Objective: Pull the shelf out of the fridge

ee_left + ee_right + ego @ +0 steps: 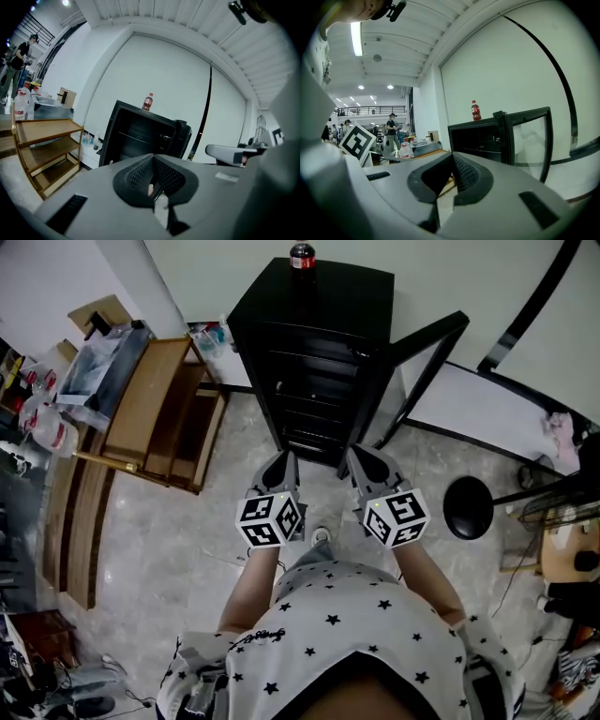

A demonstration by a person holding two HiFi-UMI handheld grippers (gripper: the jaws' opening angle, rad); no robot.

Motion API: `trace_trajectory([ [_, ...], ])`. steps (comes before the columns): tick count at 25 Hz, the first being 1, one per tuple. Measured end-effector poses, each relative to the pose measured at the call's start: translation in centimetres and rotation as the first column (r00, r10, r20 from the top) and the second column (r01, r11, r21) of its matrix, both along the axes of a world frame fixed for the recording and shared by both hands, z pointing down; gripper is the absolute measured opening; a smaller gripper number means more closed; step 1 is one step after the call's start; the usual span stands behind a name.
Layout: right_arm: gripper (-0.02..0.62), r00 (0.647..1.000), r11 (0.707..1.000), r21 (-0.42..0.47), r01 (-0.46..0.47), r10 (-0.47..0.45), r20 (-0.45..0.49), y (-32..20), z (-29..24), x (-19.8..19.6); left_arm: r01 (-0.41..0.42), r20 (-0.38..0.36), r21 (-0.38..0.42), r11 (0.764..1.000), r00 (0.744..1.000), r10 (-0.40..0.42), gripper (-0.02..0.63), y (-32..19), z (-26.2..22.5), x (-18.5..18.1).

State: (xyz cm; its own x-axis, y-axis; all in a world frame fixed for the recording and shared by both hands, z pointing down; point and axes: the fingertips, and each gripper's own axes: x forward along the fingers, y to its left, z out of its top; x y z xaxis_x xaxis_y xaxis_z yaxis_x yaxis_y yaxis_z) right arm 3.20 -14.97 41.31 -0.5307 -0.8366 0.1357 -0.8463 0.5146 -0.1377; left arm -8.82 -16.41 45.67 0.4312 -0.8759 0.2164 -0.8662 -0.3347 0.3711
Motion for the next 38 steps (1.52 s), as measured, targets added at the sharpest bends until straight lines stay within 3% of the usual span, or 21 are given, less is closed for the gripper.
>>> trace_trajectory([
  [11, -0.006, 1.000, 1.000, 0.009, -0.021, 0.022, -0.017, -5.4, 0.4, -0.2, -0.028, -0.040, -0.015, 0.999, 0.999, 0.028, 0.012, -6.5, 1.0, 0.0],
  [16, -0.006, 0.999, 0.999, 0.024, -0.024, 0.025, -0.031, -6.6, 0.2, -0.2, -0.028, -0.117, -0.031, 0.999, 0.993, 0.024, 0.012, -8.8, 1.4, 0.0],
  [20, -0.006, 0.999, 0.999, 0.018, -0.031, 0.031, -0.027, -7.1, 0.3, -0.2, -0.015, -0.232, -0.052, 0.999, 0.973, 0.003, 0.012, -10.5, 1.7, 0.0],
  [24, -0.006, 0.999, 1.000, 0.009, -0.028, 0.028, -0.019, -7.4, 0.5, -0.1, -0.020, -0.373, -0.070, 0.997, 0.928, -0.008, 0.012, -11.6, 1.9, 0.2],
  [28, -0.006, 0.999, 1.000, 0.012, -0.014, 0.014, -0.030, -8.0, 0.8, 0.1, -0.025, -0.510, -0.084, 0.996, 0.860, -0.021, 0.012, -13.2, 2.2, 0.5],
  [33, -0.006, 0.999, 1.000, 0.016, 0.017, -0.016, -0.039, -9.4, 1.0, 0.4, -0.030, -0.614, -0.085, 0.996, 0.789, -0.029, 0.012, -15.9, 2.5, 1.4],
  [36, -0.006, 0.999, 0.999, 0.018, 0.031, -0.030, -0.039, -10.5, 1.0, 0.9, -0.032, -0.683, -0.094, 0.995, 0.729, -0.041, 0.012, -17.7, 2.9, 2.2],
  [38, -0.006, 0.998, 0.999, 0.017, 0.042, -0.042, -0.037, -11.1, 1.0, 1.1, -0.021, -0.704, -0.102, 0.995, 0.708, -0.057, 0.012, -18.7, 3.3, 2.5],
])
